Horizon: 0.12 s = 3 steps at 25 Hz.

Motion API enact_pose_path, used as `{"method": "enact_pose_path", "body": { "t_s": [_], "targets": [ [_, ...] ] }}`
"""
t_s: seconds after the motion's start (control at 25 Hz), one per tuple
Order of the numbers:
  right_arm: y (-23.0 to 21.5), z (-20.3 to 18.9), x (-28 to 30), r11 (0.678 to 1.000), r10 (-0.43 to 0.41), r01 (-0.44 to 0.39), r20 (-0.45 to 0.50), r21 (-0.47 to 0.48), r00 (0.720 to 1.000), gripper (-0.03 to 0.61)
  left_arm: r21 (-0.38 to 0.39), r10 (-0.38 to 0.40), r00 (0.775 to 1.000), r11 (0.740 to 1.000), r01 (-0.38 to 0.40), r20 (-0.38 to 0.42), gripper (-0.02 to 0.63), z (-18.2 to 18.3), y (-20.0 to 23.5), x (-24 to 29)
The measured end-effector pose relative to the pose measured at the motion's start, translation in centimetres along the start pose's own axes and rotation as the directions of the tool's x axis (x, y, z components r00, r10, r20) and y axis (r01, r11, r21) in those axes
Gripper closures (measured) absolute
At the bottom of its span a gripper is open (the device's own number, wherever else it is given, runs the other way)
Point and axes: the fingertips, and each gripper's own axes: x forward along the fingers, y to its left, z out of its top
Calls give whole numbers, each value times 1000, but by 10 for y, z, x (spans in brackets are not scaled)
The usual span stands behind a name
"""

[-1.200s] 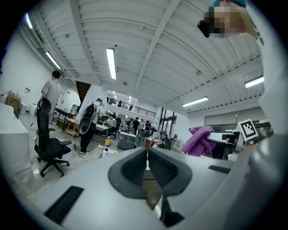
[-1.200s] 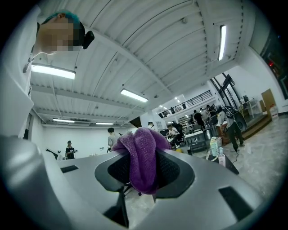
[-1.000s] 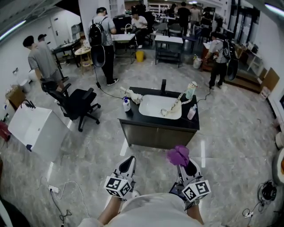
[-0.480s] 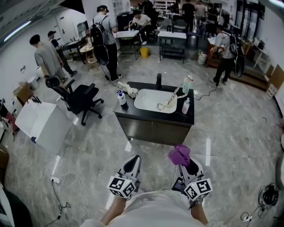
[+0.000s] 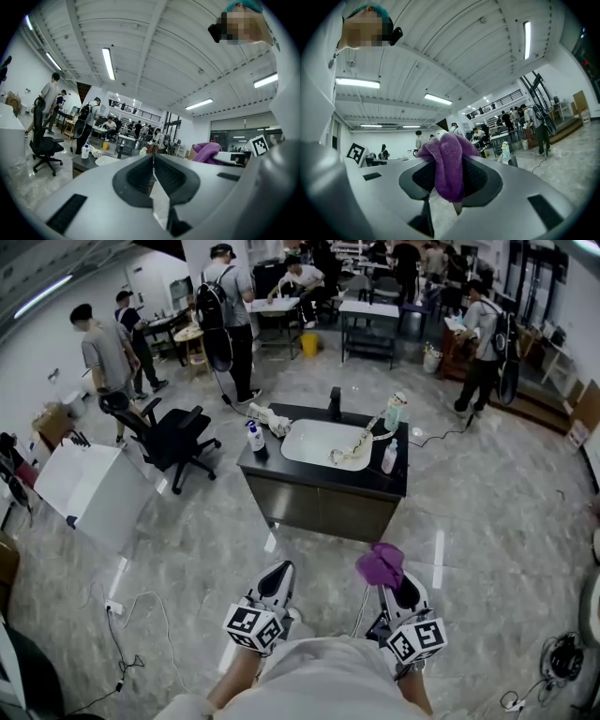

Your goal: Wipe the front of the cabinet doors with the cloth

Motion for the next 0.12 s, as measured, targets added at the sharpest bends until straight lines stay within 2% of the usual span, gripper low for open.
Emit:
{"method": "enact_pose_path", "body": {
  "t_s": [0.12],
  "targets": [
    [-3,-4,-3,1000,-6,6,6,3,1000,440,-8,-9,1000,1000,9,-19,597,-11,-3,5]
  ]
}}
